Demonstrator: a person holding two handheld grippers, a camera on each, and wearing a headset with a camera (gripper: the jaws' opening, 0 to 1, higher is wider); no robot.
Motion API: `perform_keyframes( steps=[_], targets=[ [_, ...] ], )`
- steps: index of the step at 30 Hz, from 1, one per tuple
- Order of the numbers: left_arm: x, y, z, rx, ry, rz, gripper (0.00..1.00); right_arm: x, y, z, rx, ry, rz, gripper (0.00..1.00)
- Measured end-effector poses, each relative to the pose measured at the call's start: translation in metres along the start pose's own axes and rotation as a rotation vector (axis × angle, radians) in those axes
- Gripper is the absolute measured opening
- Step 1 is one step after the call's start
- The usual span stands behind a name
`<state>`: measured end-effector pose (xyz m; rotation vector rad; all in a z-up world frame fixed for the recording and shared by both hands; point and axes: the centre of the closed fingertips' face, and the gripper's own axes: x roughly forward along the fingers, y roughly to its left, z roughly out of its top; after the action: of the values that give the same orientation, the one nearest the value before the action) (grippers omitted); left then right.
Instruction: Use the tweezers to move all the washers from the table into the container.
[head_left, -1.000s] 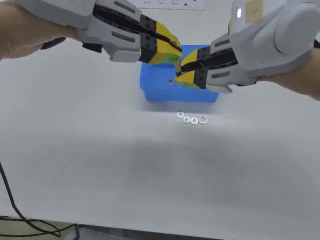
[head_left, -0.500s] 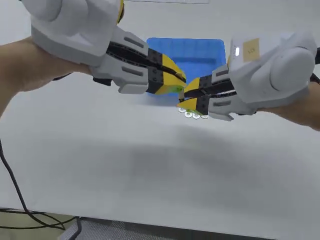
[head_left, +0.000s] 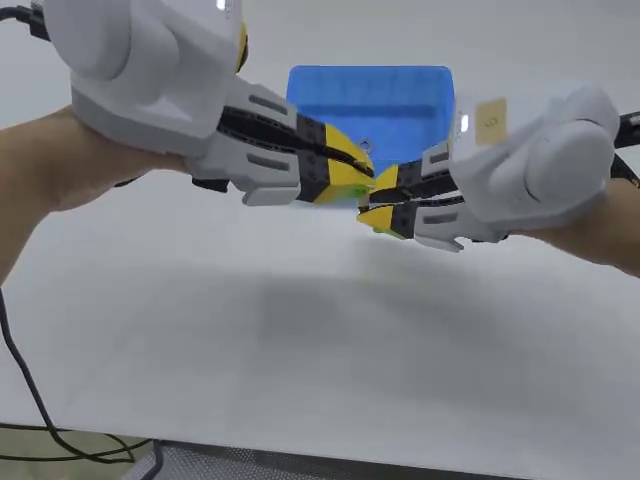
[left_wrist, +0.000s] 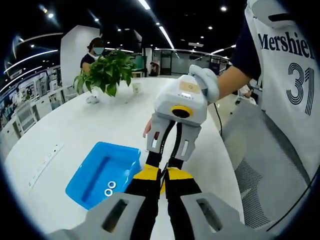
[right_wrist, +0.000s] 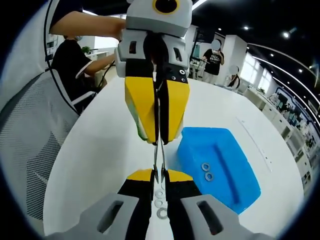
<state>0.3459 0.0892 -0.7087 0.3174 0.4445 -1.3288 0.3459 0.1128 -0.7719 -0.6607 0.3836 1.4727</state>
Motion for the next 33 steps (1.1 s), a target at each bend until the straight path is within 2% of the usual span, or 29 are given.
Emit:
perform_keyframes(
  steps=[3,4,9,33],
  targets=[
    [0.0,0.004,-0.003,-0.01,-0.008,0.005,0.07,0.001,-0.003,-0.001,0.008,0.001,-0.004,0.09],
    [0.0,0.001,-0.002,-0.014,-0.011,0.005,0.07,0.002,-0.004,-0.002,0.011,0.001,-0.003,0.09],
    [0.001,0.004,-0.003,-0.016,-0.01,0.007,0.07,0.003,-0.005,-0.005,0.02,0.005,0.0,0.1],
    [0.007,0.004,-0.003,-0.03,-0.007,0.006,0.06,0.007,-0.008,-0.015,0.057,0.005,0.005,0.1]
  ],
)
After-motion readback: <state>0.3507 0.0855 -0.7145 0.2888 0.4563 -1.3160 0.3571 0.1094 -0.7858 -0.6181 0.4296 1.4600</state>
